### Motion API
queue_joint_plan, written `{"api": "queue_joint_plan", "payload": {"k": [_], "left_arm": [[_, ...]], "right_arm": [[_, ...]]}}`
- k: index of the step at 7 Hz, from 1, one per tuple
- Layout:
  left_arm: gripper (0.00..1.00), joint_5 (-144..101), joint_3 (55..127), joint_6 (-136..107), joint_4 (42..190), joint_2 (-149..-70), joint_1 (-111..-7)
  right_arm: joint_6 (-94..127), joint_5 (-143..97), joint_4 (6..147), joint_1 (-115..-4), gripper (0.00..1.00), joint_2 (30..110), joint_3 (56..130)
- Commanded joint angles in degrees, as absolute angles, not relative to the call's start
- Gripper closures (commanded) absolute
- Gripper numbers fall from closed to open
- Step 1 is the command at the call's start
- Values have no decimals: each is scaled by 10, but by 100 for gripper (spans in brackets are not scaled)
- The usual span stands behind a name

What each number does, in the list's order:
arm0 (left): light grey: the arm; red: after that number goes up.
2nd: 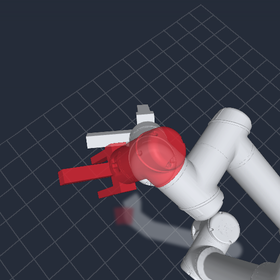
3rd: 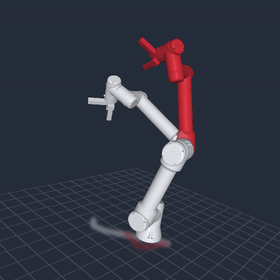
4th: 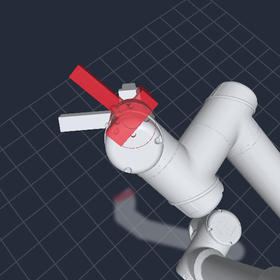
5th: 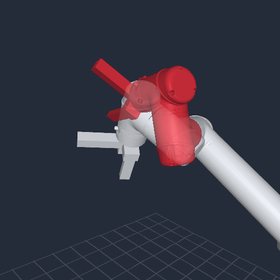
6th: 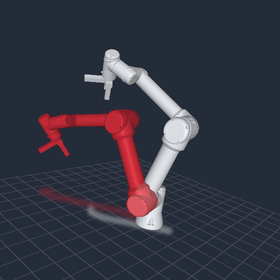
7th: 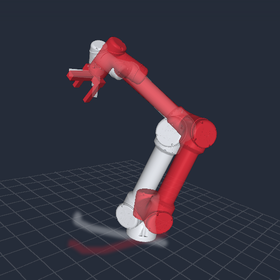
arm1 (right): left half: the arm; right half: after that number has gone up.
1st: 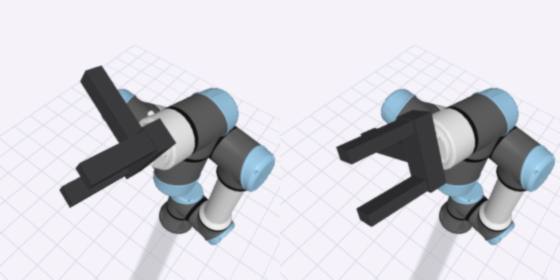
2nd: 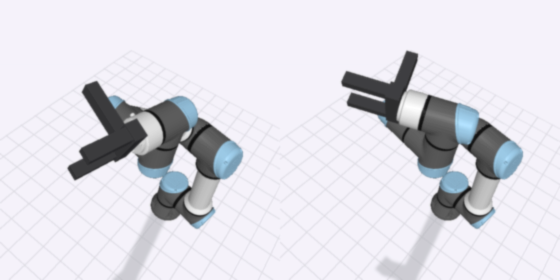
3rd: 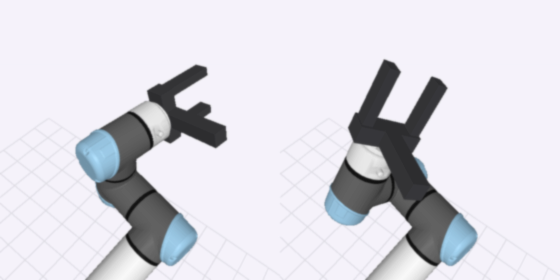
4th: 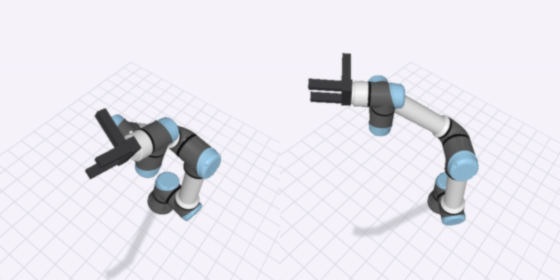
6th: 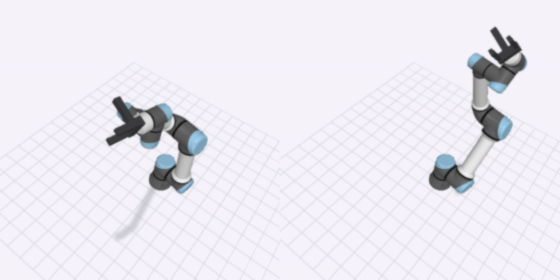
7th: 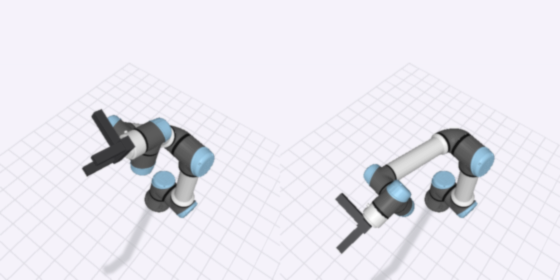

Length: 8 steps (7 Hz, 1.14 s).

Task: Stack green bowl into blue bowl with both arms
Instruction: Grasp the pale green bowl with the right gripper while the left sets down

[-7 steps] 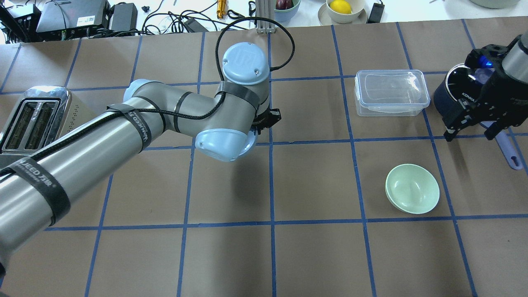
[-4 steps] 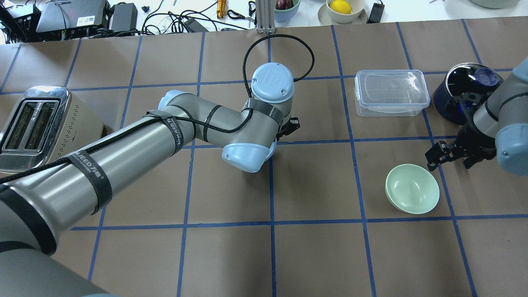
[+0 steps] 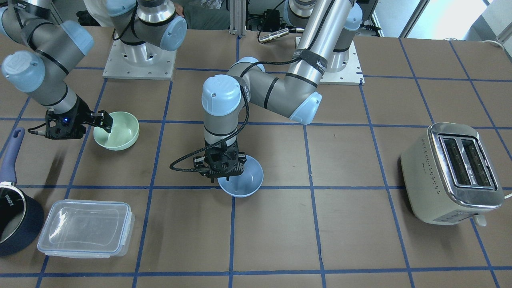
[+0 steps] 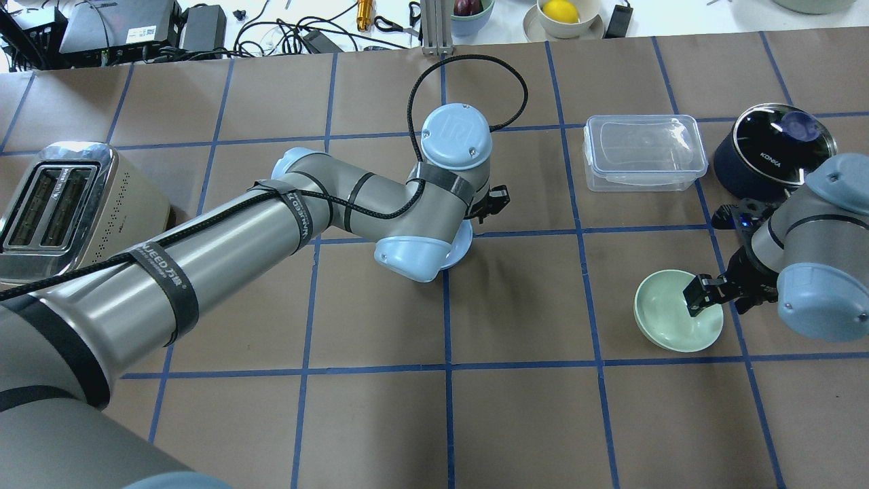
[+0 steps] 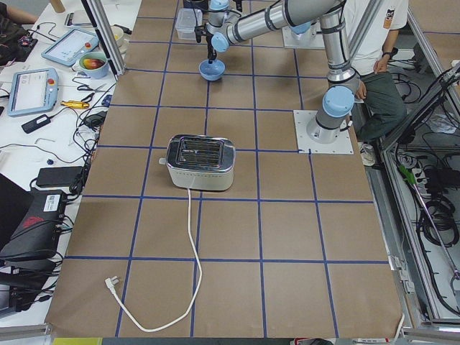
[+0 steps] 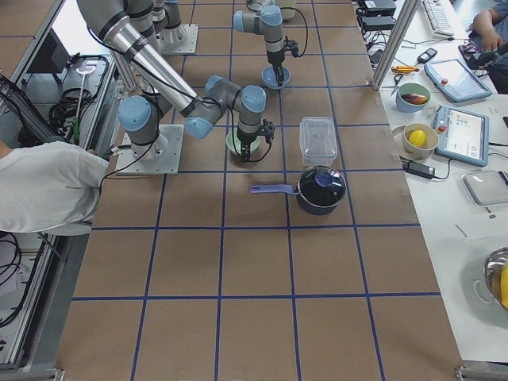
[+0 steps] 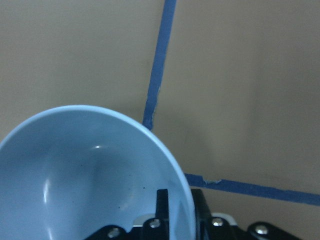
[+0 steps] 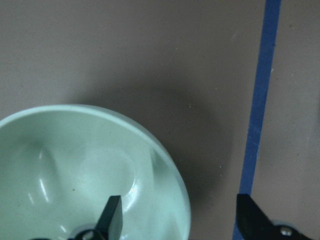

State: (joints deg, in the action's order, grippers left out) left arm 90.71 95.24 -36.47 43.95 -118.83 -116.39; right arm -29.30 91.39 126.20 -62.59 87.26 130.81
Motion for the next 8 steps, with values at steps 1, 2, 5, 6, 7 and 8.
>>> {"api": "queue_joint_plan", "payload": {"k": [1,2,5,6,7,8], "left_arm": [[0,887,933,-277,464,-1149,-1122],[0,887,932,-220,534,-1112,-1080],[0,845,898,-42,779,-982,-964],[0,853,873,40,847,-947,-936],[0,857,855,107,946,-908,-899],[0,855,861,105,954,-888,-896]], "right_arm": [[-301,920,1269,-626,88,873,1311],[-301,929,1269,-626,100,873,1310],[-290,905,1259,-645,100,877,1273],[-258,872,1225,-672,100,869,1235],[-194,858,1198,-712,100,855,1192],[-137,842,1194,-759,100,834,1161]]}}
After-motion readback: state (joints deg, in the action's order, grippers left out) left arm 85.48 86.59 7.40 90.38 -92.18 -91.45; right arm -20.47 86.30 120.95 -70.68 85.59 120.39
